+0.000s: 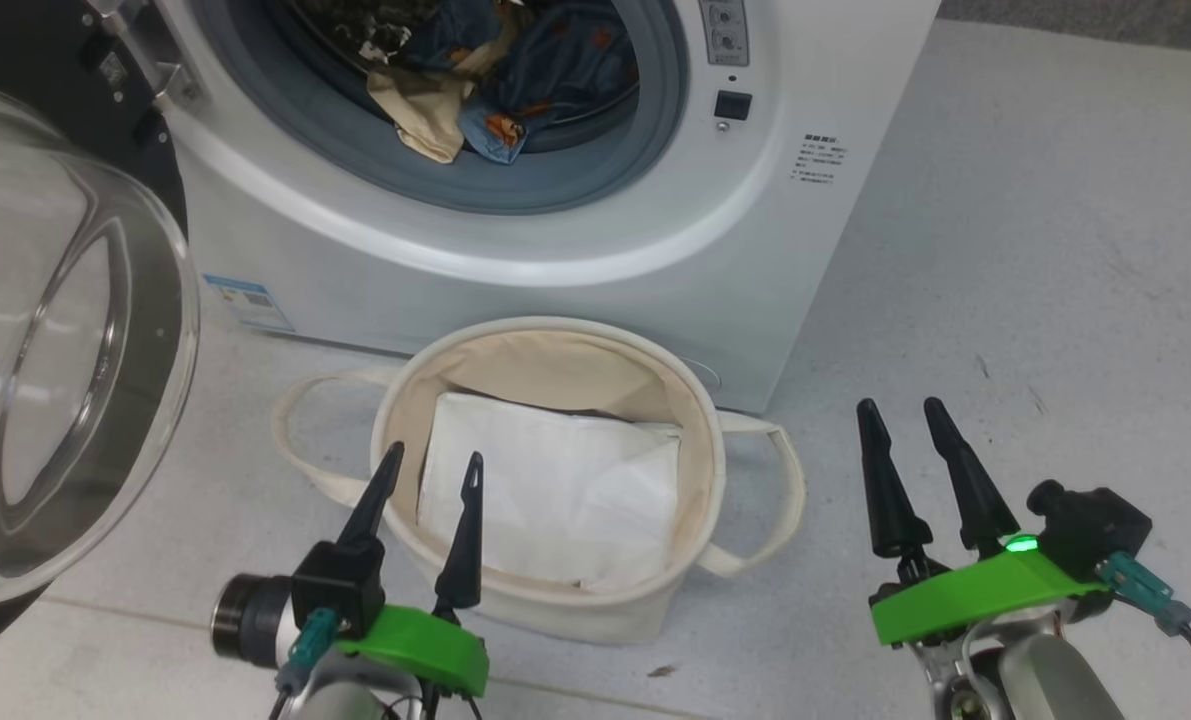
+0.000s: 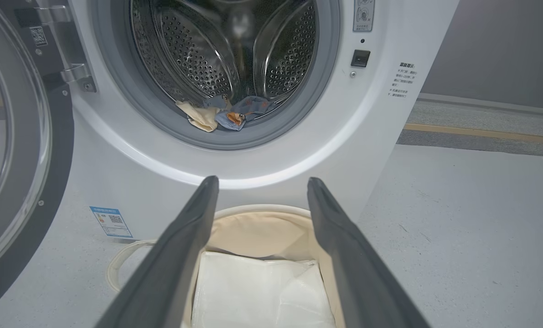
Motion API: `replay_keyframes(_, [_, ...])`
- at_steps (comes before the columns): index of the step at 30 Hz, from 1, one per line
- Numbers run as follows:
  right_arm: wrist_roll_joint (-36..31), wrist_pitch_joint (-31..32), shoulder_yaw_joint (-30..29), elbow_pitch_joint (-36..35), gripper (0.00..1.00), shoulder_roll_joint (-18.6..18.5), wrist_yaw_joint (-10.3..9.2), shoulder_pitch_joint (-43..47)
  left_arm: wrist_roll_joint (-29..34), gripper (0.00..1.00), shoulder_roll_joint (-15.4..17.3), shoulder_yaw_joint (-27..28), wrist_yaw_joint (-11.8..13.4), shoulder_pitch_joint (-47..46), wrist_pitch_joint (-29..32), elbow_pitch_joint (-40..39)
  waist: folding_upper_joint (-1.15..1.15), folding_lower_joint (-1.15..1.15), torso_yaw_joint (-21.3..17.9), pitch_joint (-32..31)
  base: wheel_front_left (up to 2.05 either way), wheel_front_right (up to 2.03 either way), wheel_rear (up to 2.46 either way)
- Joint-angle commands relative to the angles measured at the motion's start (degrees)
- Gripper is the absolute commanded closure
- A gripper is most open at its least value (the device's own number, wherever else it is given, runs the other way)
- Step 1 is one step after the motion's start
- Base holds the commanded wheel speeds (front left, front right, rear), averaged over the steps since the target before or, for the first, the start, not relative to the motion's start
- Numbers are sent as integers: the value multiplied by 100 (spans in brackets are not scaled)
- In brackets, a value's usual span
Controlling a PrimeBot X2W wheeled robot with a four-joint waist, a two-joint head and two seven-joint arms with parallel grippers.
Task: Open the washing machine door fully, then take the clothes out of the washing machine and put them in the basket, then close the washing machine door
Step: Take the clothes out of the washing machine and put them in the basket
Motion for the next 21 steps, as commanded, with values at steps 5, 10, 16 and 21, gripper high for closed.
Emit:
replay_keyframes(5, [9,-70,202,-324,0,15,2,-206,174,0,85,269,33,-393,-70,-198,0,0,-115,203,0,0,0])
replay_keyframes(10, [28,-70,242,-515,0,15,2,-338,327,0,256,377,-12,-979,-70,24,0,0,-270,657,0,0,0])
replay_keyframes(16, [26,-70,343,-692,0,15,2,-498,429,0,457,525,6,-2076,-70,453,0,0,-413,1388,0,0,0])
replay_keyframes(21, [77,-70,434,-815,0,15,2,-751,472,0,617,667,74,-3261,79,866,0,0,-565,2040,0,0,0])
